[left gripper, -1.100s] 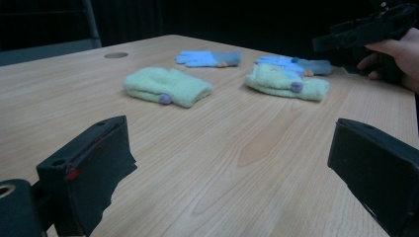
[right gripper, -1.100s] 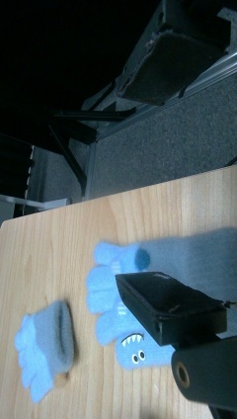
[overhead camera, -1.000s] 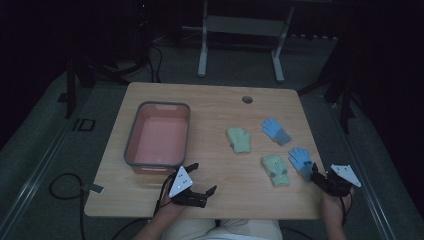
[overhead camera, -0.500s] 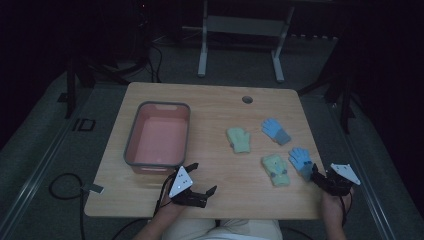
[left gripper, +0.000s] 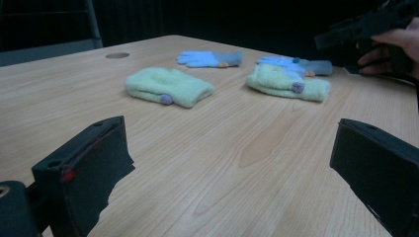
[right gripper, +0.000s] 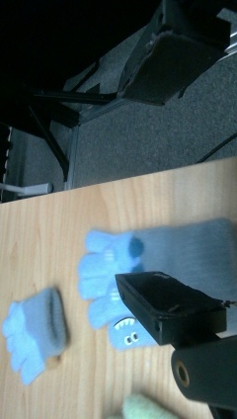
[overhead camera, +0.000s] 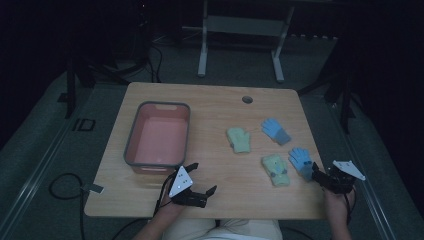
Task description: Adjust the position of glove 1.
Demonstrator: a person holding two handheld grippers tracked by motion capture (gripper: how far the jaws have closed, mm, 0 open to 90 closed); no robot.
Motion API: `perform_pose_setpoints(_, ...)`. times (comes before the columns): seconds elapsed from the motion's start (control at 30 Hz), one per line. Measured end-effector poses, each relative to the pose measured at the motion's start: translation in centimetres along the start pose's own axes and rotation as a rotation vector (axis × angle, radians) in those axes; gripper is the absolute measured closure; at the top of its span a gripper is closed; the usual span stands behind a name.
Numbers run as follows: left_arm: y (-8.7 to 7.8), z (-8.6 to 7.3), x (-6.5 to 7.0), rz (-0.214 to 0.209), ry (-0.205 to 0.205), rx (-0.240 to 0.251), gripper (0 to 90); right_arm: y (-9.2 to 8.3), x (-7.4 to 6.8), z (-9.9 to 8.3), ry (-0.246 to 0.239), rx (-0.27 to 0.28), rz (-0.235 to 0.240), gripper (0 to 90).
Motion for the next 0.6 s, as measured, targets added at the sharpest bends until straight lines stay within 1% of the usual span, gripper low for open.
perform_pose_setpoints(0.03, 0.0, 0.0, 0.0, -0.001, 0.001, 0.0, 1.6, 0.0, 0.0, 0.0, 0.0, 0.0, 0.0, 13.3)
perform_pose_setpoints(0.1, 0.0, 0.0, 0.0, -0.001, 0.002, 0.001, 1.6, -0.5, 0.1, 1.0, -0.005, 0.004, 0.009, 13.3)
perform_pose_setpoints(0.17, 0.0, 0.0, 0.0, -0.002, 0.003, -0.002, 1.6, -0.7, 0.0, 1.3, -0.012, 0.003, 0.009, 13.2)
perform_pose_setpoints(0.27, 0.0, 0.0, 0.0, -0.004, -0.001, -0.002, 1.6, -1.2, -0.2, 2.4, -0.021, 0.002, 0.029, 13.0)
perform_pose_setpoints(0.3, 0.0, 0.0, 0.0, -0.005, -0.001, -0.001, 1.6, -1.5, -0.3, 3.2, -0.031, 0.014, 0.027, 13.0)
perform_pose_setpoints(0.37, 0.0, 0.0, 0.0, -0.006, 0.004, -0.001, 1.6, -1.8, -0.4, 3.8, -0.022, 0.026, 0.033, 13.0)
perform_pose_setpoints(0.4, 0.0, 0.0, 0.0, -0.006, 0.004, -0.001, 1.6, -1.8, -0.4, 3.8, -0.022, 0.026, 0.033, 13.0)
perform_pose_setpoints(0.47, 0.0, 0.0, 0.0, -0.007, 0.002, -0.001, 1.6, -2.1, -0.4, 4.7, -0.025, 0.04, 0.028, 13.0)
perform_pose_setpoints(0.6, 0.1, 0.0, 0.0, -0.006, 0.001, -0.002, 1.6, -2.4, -0.8, 5.9, -0.03, 0.058, 0.034, 13.0)
Point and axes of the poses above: each handheld gripper's, and its own axes: y roughly forward along the jaws, z roughly out of its top, x roughly to its right, the point moved 5 cm from there along y, roughly forward along the jaws, and after that the axes turned 3 degrees about -x, right-handed, at the moved point
